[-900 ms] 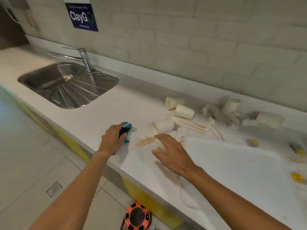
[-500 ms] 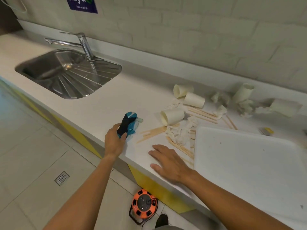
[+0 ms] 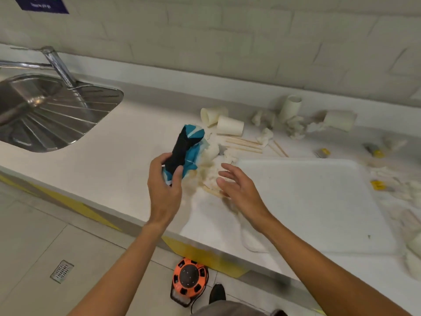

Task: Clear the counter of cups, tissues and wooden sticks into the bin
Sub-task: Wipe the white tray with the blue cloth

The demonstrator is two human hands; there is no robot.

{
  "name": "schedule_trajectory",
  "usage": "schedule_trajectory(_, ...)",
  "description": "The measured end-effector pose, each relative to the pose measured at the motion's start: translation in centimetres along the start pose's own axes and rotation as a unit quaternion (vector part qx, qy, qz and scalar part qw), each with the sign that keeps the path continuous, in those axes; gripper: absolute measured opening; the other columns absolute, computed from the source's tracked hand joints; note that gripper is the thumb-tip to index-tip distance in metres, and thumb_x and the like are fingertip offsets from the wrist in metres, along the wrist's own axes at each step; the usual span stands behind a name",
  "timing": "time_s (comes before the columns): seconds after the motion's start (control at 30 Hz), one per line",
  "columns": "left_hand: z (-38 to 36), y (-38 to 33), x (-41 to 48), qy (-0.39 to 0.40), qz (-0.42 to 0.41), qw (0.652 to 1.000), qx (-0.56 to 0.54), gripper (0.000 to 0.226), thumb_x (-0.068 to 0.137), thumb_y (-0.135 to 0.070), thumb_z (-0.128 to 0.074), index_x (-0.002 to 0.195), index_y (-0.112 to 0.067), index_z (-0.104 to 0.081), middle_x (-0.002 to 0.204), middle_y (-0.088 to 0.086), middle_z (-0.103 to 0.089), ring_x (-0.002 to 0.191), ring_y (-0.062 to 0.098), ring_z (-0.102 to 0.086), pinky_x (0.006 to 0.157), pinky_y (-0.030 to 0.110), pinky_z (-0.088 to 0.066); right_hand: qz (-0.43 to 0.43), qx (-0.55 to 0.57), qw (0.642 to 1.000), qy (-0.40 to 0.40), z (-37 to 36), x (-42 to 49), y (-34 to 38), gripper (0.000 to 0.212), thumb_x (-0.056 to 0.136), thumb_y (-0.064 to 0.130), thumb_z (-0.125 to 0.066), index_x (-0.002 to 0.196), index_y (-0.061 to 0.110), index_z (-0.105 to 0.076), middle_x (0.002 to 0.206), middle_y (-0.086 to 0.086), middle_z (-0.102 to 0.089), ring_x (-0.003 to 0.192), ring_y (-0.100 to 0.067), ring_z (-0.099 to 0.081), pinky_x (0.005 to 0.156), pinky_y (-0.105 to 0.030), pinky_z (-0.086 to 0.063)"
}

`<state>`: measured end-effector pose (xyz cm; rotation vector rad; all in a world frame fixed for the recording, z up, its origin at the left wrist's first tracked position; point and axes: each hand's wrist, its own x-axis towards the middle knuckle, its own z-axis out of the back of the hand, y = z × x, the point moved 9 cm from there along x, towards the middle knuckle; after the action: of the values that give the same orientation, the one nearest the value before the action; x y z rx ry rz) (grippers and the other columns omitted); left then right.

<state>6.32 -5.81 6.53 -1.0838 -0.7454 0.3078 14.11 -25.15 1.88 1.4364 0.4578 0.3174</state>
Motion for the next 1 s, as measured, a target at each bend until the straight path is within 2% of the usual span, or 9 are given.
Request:
schedule_trajectory(0.17, -11.7, -4.3, -5.6, 0.191, 0.012, 0.980, -0.053, 0.025, 0.088, -0.014, -0.069, 0.106, -0.022, -0.055, 0.098, -0.014, -0.061, 0.095, 0.011, -0.062, 0.080, 0.023, -0.050, 0.011, 0.103, 0.992, -0.067, 5.6, -2.6, 1.3, 0.038, 0.095, 0.030, -0.061, 0.132, 0.037, -0.051, 0.125, 0.013, -0.064, 0.113, -0.001, -0.061, 0.091, -0.023, -0.053)
schedule_trajectory(0.3, -17.7, -5.7, -8.6, 0.317, 0.005, 0.947, -0.051, 0.013, 0.091, -0.022, -0.066, 0.102, -0.024, -0.060, 0.100, -0.016, -0.064, 0.102, 0.008, -0.059, 0.086, 0.020, -0.043, 0.015, 0.044, 0.986, -0.162, 11.4, -4.2, 0.6, 0.042, 0.096, 0.022, -0.061, 0.135, 0.031, -0.051, 0.123, 0.015, -0.063, 0.109, 0.005, -0.060, 0.090, -0.014, -0.050)
schedule_trajectory(0.43, -17.0, -3.5, -7.5, 0.231, 0.002, 0.973, 0.007, 0.005, 0.094, -0.021, -0.061, 0.095, -0.025, -0.063, 0.092, -0.014, -0.064, 0.089, 0.008, -0.059, 0.075, 0.018, -0.044, -0.029, -0.076, 0.981, -0.178, 16.4, -4.9, -1.3, 0.046, 0.094, 0.022, -0.063, 0.139, 0.023, -0.052, 0.127, 0.009, -0.060, 0.112, -0.001, -0.057, 0.096, -0.014, -0.044)
schedule_trajectory(0.53, -14.8, 0.0, -6.6, 0.146, 0.075, 0.986, 0.017, 0.007, 0.095, -0.017, -0.059, 0.092, -0.022, -0.063, 0.083, -0.006, -0.064, 0.075, 0.012, -0.059, 0.065, 0.027, -0.049, -0.003, -0.205, 0.972, -0.115, 17.9, -5.2, -1.7, 0.043, 0.092, 0.020, -0.067, 0.134, 0.021, -0.057, 0.115, 0.002, -0.058, 0.100, 0.001, -0.056, 0.084, -0.002, -0.039)
schedule_trajectory(0.6, -14.3, 1.7, -6.8, 0.141, 0.095, 0.984, 0.046, 0.005, 0.095, -0.020, -0.060, 0.092, -0.022, -0.063, 0.074, -0.003, -0.061, 0.064, 0.010, -0.055, 0.061, 0.030, -0.048, 0.027, -0.301, 0.952, -0.048, 17.6, -5.2, -2.2, 0.039, 0.092, 0.024, -0.067, 0.130, 0.024, -0.060, 0.107, 0.003, -0.057, 0.098, -0.006, -0.056, 0.086, -0.012, -0.042)
schedule_trajectory(0.67, -14.5, 2.3, -7.2, 0.156, 0.096, 0.981, 0.065, 0.004, 0.095, -0.022, -0.061, 0.092, -0.025, -0.064, 0.071, -0.001, -0.060, 0.060, 0.006, -0.051, 0.058, 0.022, -0.045, 0.048, -0.381, 0.923, 0.004, 16.8, -5.0, -3.0, 0.033, 0.093, 0.029, -0.064, 0.126, 0.027, -0.063, 0.106, 0.010, -0.055, 0.101, -0.007, -0.051, 0.090, -0.024, -0.044)
schedule_trajectory(0.83, -14.7, 2.8, -8.0, 0.153, 0.103, 0.982, 0.048, 0.019, 0.094, -0.023, -0.063, 0.091, -0.041, -0.061, 0.076, 0.003, -0.064, 0.066, 0.015, -0.056, 0.063, 0.025, -0.048, 0.126, -0.465, 0.869, 0.108, 12.9, -5.1, -3.3, 0.031, 0.100, 0.027, -0.052, 0.130, 0.030, -0.056, 0.118, 0.015, -0.051, 0.104, -0.006, -0.042, 0.089, -0.028, -0.045)
schedule_trajectory(0.9, -14.8, 3.2, -7.9, 0.159, 0.107, 0.980, 0.055, 0.012, 0.093, -0.024, -0.064, 0.100, -0.034, -0.066, 0.076, 0.001, -0.065, 0.069, 0.014, -0.059, 0.066, 0.024, -0.050, 0.152, -0.486, 0.845, 0.164, 11.0, -5.8, -3.9, 0.037, 0.101, 0.029, -0.048, 0.138, 0.035, -0.049, 0.122, 0.014, -0.051, 0.104, -0.008, -0.043, 0.089, -0.025, -0.042)
schedule_trajectory(1.0, -14.9, 3.8, -7.7, 0.166, 0.117, 0.976, 0.075, 0.026, 0.093, -0.025, -0.065, 0.117, -0.017, -0.067, 0.077, -0.001, -0.065, 0.070, 0.013, -0.061, 0.067, 0.017, -0.049, 0.210, -0.532, 0.782, 0.246, 8.6, -7.4, -4.9, 0.036, 0.102, 0.037, -0.043, 0.138, 0.036, -0.049, 0.128, 0.011, -0.051, 0.105, -0.012, -0.046, 0.087, -0.026, -0.042)
